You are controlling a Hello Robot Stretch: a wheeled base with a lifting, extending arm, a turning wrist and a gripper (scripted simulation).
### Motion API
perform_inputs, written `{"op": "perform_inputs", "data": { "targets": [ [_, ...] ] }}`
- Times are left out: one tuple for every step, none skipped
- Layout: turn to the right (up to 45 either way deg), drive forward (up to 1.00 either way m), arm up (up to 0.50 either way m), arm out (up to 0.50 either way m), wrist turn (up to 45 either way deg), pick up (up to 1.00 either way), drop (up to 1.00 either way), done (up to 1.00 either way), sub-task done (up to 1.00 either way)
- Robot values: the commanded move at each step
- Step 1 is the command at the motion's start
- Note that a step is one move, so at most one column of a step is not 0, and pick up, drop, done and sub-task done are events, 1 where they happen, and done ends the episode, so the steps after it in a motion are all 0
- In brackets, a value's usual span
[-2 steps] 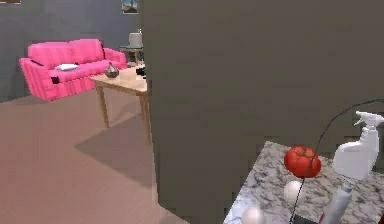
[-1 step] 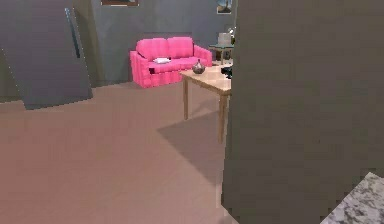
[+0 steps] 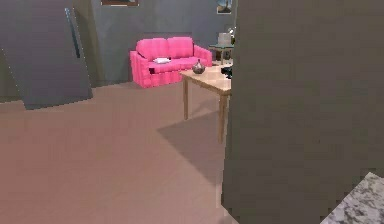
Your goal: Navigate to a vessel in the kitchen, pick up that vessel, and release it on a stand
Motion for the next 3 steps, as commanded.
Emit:
{"op": "perform_inputs", "data": {
  "targets": [
    [0.0, 0.00, 0.38, 0.00, 0.0, 0.00, 0.00, 0.00, 0.00],
    [0.0, 0.00, 0.00, 0.22, 0.0, 0.00, 0.00, 0.00, 0.00],
    [0.0, 0.00, 0.00, 0.00, 45.0, 0.00, 0.00, 0.00, 0.00]
  ]
}}
